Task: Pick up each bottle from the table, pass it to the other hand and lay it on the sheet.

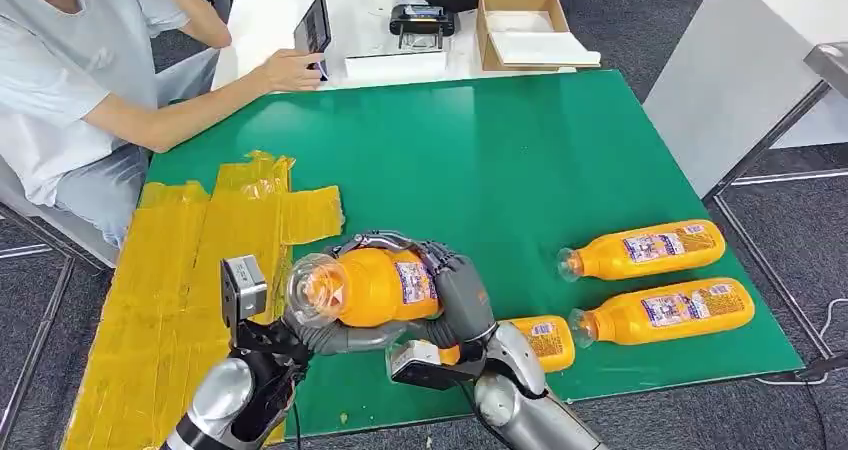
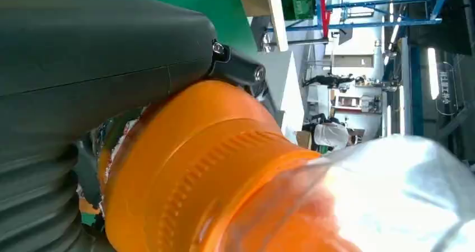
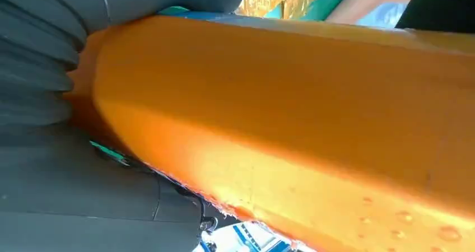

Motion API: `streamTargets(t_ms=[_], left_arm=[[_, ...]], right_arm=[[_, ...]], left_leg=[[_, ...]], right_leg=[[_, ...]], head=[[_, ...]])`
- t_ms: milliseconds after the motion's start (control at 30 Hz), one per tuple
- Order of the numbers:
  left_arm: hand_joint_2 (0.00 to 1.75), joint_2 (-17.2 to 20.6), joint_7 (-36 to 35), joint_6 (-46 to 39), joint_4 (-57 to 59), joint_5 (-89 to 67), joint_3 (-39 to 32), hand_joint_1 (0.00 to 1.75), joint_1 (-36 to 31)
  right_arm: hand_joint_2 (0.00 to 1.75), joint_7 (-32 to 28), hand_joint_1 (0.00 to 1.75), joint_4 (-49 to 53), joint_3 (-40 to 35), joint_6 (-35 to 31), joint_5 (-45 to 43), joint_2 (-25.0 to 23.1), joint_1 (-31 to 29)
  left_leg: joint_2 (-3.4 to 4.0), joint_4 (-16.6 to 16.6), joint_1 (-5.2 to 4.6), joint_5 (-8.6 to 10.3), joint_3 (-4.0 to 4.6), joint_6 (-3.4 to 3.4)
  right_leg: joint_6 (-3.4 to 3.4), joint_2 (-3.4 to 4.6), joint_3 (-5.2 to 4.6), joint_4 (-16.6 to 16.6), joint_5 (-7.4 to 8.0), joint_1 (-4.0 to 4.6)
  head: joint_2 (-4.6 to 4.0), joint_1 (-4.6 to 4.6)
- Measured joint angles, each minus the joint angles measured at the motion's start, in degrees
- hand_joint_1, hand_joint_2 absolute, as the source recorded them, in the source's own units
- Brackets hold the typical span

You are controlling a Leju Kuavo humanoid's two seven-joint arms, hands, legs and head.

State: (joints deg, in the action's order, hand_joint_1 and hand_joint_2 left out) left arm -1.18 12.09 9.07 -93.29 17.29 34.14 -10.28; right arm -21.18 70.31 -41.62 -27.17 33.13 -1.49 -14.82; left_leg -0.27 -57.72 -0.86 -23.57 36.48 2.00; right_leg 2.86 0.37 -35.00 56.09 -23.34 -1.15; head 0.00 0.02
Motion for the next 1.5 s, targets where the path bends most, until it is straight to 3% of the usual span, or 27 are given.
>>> streamTargets(t_ms=[367,400,433,567,667,867,1267,1500], left_arm=[[1.75,0.0,1.4,-1.1,-0.8,0.6,-0.6,1.75,0.0],[1.75,0.0,1.5,-1.3,-1.0,0.6,-0.7,1.75,0.0],[1.75,0.0,1.6,-1.4,-1.1,0.6,-0.8,1.75,0.0],[1.75,0.0,2.6,-2.5,-1.6,0.5,-1.1,1.75,0.0],[1.75,0.1,5.0,-5.9,-2.6,-1.9,-2.9,1.75,0.0],[1.75,0.9,9.4,-14.2,-3.2,-11.4,-10.9,1.75,-1.1],[1.75,1.2,10.0,-15.3,-3.3,-13.3,-14.8,1.75,-1.5],[1.75,1.3,13.9,-31.0,-3.0,-29.5,-18.9,1.75,-3.1]], right_arm=[[1.75,-0.3,1.75,0.8,0.1,-0.2,-3.4,0.2,-0.2],[1.75,-0.4,0.65,1.1,0.2,-0.2,-4.0,0.3,-0.2],[1.75,-0.5,0.0,1.3,0.3,-0.2,-4.3,0.3,-0.2],[1.75,-1.2,0.0,2.1,1.0,1.4,-7.7,0.4,0.2],[1.75,-2.2,0.0,4.6,2.9,5.6,-15.1,0.9,1.9],[1.75,-4.9,0.0,16.1,9.3,12.0,-26.4,2.9,8.4],[1.75,-5.1,0.0,23.0,12.8,13.0,-27.1,3.9,10.9],[1.75,-7.2,0.0,29.3,15.4,12.6,-28.3,4.9,12.7]], left_leg=[[-0.01,0.0,0.0,0.0,0.0,0.0],[-0.01,0.0,0.0,0.0,0.0,0.0],[0.0,0.0,0.0,0.0,0.0,0.0],[-0.01,0.0,0.0,0.0,0.0,0.0],[-0.04,0.0,0.0,0.0,0.01,0.0],[-0.02,0.0,0.0,0.0,0.01,0.0],[-0.02,0.0,0.0,0.0,0.01,0.0],[0.01,0.0,0.01,0.0,0.01,0.0]], right_leg=[[0.0,0.0,0.0,0.0,0.0,0.0],[0.0,0.0,-0.01,0.0,0.0,0.0],[0.0,0.0,0.0,0.0,0.0,0.0],[0.0,-0.01,-0.01,0.0,0.0,0.0],[0.0,-0.01,0.0,0.0,0.0,0.0],[0.0,-0.01,-0.01,0.0,0.0,0.01],[0.0,0.0,0.0,0.0,0.0,0.0],[0.0,0.0,-0.02,0.0,0.0,0.02]], head=[[0.0,0.0],[0.0,0.0],[0.0,0.0],[0.0,-0.02],[0.0,0.02],[0.0,0.0],[0.0,0.0],[0.0,0.0]])
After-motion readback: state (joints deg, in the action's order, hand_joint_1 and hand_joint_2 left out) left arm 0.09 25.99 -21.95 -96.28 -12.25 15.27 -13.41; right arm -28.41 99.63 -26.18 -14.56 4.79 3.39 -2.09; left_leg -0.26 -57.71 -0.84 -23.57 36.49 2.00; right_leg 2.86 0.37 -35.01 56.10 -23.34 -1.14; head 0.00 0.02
